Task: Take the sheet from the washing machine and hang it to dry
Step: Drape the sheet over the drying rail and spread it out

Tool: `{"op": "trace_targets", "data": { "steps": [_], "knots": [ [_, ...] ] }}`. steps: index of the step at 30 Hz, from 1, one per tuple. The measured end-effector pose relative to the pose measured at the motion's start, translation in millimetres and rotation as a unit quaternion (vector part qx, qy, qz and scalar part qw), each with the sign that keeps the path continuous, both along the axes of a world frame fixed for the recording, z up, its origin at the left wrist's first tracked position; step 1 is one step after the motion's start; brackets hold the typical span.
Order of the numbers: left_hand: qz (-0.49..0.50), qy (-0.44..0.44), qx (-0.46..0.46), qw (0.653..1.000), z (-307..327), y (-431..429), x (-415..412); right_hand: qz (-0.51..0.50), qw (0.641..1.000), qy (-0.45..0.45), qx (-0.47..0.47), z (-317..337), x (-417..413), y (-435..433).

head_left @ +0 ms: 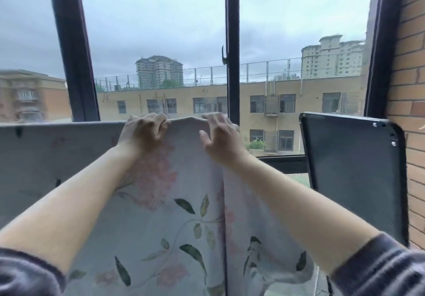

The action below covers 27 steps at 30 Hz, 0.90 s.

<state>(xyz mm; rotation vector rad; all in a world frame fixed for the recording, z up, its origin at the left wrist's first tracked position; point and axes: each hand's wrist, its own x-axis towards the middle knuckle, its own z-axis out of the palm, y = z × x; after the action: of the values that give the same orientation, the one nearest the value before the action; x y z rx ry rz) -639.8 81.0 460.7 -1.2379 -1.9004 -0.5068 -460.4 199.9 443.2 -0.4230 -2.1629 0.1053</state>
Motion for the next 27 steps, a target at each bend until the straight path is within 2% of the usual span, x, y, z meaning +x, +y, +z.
{"op": "trace_targets", "data": {
  "steps": [4,8,14,17,19,24,27],
  "knots": [
    [0.0,-0.004,0.029,1.0,-0.1,-33.4,-31.0,-0.056,0.996,-0.005,0.067,23.8,-61.1,-19.1],
    [0.045,-0.014,0.055,0.997,-6.9,-103.9,-93.6,-0.144,0.975,0.066,0.157,10.1,-76.2,-11.9],
    [0.102,-0.062,0.045,0.992,-8.2,-207.4,-187.5,-0.208,0.959,0.119,0.149,3.2,-93.7,-23.8],
    [0.109,-0.071,0.027,0.991,-10.0,-227.5,-217.6,-0.253,0.949,0.126,0.142,0.7,-107.6,-35.9],
    [0.1,-0.07,0.012,0.992,-8.3,-230.1,-225.4,-0.287,0.934,0.122,0.175,2.1,-124.0,-49.4],
    [0.072,-0.048,-0.009,0.996,-7.5,-230.8,-229.0,-0.182,0.963,0.084,0.178,11.0,-220.4,-141.1],
    [0.058,-0.037,-0.008,0.998,-9.6,-221.9,-222.3,-0.151,0.963,0.073,0.209,13.0,-272.0,-184.9]
  ]
}}
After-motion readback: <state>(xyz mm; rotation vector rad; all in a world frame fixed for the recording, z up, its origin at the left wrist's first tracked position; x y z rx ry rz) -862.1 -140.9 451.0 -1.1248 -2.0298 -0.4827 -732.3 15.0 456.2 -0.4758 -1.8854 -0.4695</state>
